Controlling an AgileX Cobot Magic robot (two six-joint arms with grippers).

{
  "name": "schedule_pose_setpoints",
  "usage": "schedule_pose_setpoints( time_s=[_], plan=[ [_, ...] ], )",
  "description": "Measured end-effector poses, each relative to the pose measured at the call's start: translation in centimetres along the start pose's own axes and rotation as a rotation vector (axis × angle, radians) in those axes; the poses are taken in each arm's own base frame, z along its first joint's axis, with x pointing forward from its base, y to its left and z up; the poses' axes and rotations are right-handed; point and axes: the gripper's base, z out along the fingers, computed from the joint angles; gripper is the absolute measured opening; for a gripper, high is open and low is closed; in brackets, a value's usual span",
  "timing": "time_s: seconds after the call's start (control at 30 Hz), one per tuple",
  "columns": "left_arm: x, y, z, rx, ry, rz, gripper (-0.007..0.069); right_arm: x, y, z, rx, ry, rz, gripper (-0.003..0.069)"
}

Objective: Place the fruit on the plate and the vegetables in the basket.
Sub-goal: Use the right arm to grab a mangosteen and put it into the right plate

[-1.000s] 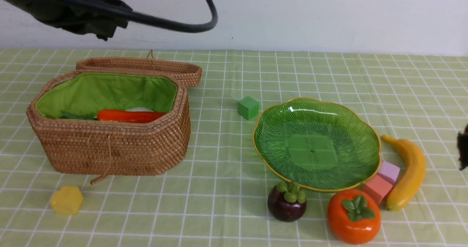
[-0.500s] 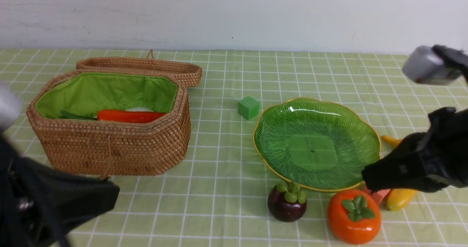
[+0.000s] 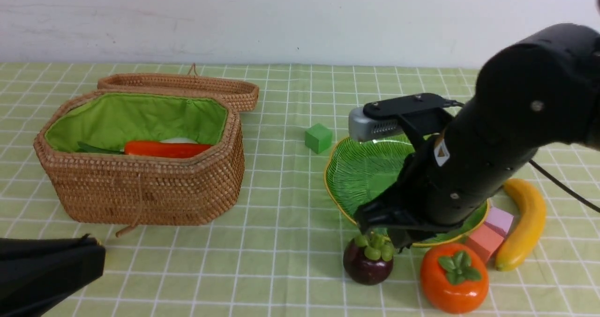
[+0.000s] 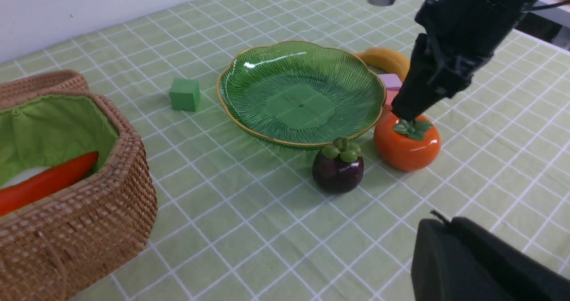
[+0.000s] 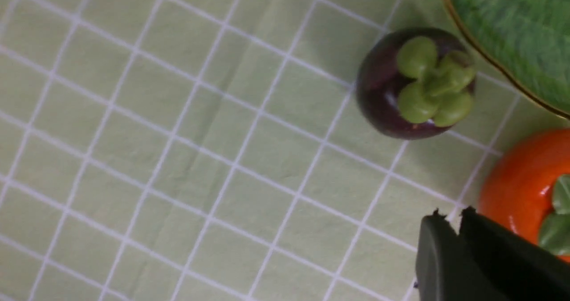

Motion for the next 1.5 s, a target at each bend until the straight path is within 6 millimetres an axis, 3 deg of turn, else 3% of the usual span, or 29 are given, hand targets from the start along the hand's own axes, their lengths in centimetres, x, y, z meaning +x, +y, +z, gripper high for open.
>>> schedule_pose_setpoints(
  time_s=[0.17, 0.2, 0.33, 0.4, 0.53, 0.67, 1.23, 1.5],
  plan=[
    [0.0, 0.0, 0.0, 0.000, 0.004, 0.015, -0.0013, -0.4, 0.0, 3.0, 0.032, 0.068, 0.016, 0.0291],
    [0.0, 0.0, 0.0, 0.000, 0.004, 0.025, -0.0013, -0.7, 0.0, 3.8, 0.033, 0.068, 0.018, 0.0365],
    [0.0, -0.1, 0.0, 0.012, -0.002, 0.031, -0.0013, -1.4, 0.1, 6.0, 0.030, 0.043, 0.026, 0.0543],
    [0.0, -0.2, 0.0, 0.020, -0.006, 0.023, -0.0013, -1.8, 0.1, 7.0, 0.026, 0.027, 0.037, 0.0587],
    [0.0, -0.3, 0.0, 0.028, -0.005, 0.015, -0.0013, -2.1, -0.1, 8.8, 0.035, 0.037, 0.046, 0.0595],
    [0.0, -0.3, 0.0, 0.031, 0.000, 0.014, -0.0013, -2.3, -0.3, 9.2, 0.049, 0.040, 0.041, 0.0563],
    [0.1, -0.3, 0.0, 0.034, 0.010, 0.016, -0.0013, -2.4, 0.8, 9.2, -0.007, 0.115, 0.093, 0.0531],
    [0.1, -0.3, 0.0, 0.034, 0.010, 0.016, -0.0010, -3.1, 1.2, 8.1, -0.011, 0.124, 0.090, 0.0603]
  ],
)
